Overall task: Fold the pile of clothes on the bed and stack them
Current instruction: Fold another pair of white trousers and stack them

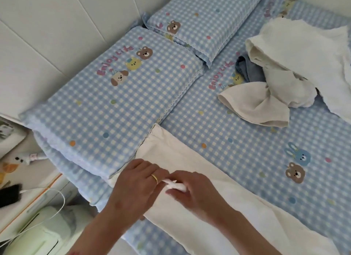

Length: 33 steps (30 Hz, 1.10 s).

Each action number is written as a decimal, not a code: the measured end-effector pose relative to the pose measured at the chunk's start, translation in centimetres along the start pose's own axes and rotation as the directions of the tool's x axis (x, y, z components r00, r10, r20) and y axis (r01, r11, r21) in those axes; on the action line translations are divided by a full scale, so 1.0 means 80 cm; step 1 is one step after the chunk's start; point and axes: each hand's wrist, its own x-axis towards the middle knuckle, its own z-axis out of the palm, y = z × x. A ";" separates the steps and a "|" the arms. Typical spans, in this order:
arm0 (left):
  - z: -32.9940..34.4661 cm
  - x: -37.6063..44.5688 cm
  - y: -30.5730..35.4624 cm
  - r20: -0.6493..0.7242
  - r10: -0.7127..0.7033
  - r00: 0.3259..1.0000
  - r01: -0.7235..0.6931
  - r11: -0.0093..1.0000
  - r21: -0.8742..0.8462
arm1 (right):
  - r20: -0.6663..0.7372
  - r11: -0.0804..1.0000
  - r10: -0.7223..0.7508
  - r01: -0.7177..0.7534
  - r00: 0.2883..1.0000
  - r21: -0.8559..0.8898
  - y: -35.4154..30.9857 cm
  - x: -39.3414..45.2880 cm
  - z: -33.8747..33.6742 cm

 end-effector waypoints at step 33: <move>-0.031 -0.094 -0.146 0.320 -0.743 0.588 0.774 0.401 -0.491 | 0.026 0.938 0.239 -0.238 0.971 0.251 0.006 0.146 -0.082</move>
